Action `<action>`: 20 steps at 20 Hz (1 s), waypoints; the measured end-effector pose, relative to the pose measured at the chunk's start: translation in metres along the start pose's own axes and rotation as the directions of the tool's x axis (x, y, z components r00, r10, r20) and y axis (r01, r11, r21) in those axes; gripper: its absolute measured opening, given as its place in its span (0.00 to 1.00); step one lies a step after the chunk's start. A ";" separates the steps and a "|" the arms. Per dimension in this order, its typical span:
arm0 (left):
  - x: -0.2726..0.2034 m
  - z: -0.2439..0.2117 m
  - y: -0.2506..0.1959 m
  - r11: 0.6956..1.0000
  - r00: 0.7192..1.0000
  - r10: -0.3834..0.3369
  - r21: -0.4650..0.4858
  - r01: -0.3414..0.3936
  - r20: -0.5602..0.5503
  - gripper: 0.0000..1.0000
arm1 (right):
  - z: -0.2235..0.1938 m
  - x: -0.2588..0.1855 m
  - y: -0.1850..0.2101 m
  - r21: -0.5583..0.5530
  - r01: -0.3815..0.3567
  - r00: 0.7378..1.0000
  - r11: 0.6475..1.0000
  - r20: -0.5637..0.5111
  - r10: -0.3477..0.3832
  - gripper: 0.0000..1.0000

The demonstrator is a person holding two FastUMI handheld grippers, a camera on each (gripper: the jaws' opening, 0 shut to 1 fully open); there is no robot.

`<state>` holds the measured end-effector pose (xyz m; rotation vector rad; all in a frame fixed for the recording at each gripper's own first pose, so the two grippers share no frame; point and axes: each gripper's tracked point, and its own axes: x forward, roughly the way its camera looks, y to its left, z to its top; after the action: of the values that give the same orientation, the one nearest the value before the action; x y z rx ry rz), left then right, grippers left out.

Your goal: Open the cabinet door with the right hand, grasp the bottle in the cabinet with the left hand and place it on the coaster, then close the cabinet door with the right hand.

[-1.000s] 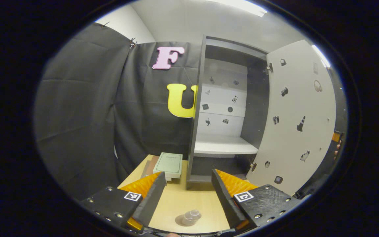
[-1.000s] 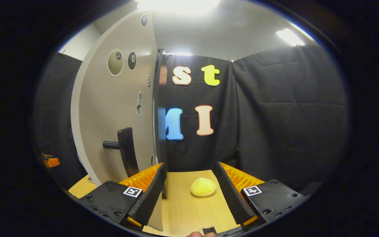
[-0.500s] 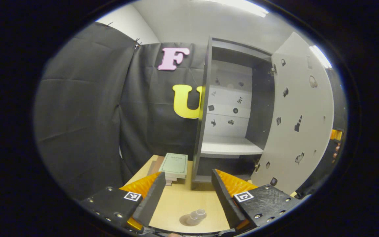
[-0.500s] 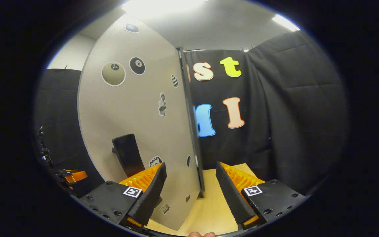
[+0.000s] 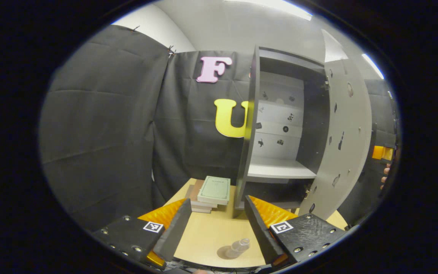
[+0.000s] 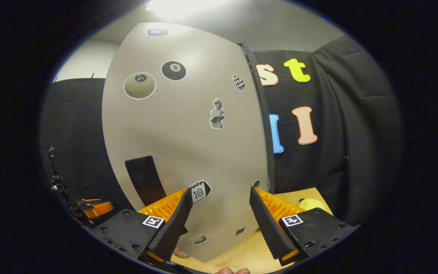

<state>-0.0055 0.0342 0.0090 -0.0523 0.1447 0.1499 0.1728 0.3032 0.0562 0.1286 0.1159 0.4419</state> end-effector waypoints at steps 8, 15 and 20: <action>-0.011 -0.003 0.011 0.999 0.999 0.042 0.002 -0.042 0.000 0.87 | 0.006 0.028 0.029 0.025 -0.076 0.997 0.997 -0.021 0.076 0.97; -0.003 -0.008 -0.004 1.000 1.000 0.001 -0.012 -0.001 0.005 0.83 | -0.006 0.008 -0.018 0.030 0.052 0.998 0.998 -0.037 -0.051 0.98; 0.015 -0.009 -0.024 0.998 0.998 -0.061 0.018 0.061 0.009 0.83 | -0.010 -0.021 -0.056 -0.020 0.182 0.982 0.983 -0.048 -0.182 0.98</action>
<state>0.0112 0.0120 -0.0007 -0.0383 0.1349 0.0878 0.1761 0.2449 0.0399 0.0910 0.1717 0.2633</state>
